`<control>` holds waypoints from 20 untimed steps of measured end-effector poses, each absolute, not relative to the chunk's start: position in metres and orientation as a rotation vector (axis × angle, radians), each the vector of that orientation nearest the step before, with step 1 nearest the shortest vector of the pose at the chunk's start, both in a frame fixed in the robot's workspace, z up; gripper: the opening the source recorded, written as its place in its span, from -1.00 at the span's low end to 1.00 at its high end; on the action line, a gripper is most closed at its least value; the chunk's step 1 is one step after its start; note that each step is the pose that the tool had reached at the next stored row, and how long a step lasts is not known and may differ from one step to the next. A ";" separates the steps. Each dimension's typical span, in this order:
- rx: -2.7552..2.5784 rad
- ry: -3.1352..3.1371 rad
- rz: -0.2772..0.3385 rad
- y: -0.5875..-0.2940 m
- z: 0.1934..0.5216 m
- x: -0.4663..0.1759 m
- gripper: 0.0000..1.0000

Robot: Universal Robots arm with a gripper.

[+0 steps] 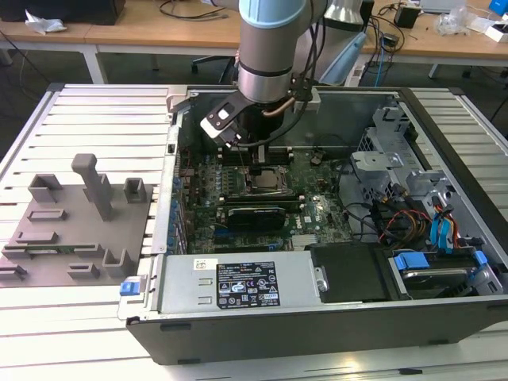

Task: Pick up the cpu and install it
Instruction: 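Close the cpu cover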

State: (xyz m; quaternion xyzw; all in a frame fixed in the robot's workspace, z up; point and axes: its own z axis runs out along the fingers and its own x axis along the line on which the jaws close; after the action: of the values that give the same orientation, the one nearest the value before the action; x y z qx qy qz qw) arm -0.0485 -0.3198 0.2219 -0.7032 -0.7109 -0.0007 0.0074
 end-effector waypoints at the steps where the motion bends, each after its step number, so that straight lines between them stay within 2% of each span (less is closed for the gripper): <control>1: -2.199 -2.223 -0.002 -0.320 0.222 -0.049 -0.79; 20: -2.199 -2.223 -0.003 -0.320 0.206 -0.061 -0.79</control>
State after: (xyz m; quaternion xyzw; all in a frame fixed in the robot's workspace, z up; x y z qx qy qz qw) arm -0.0611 -0.3198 0.2063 -0.7032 -0.7109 -0.0009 0.0074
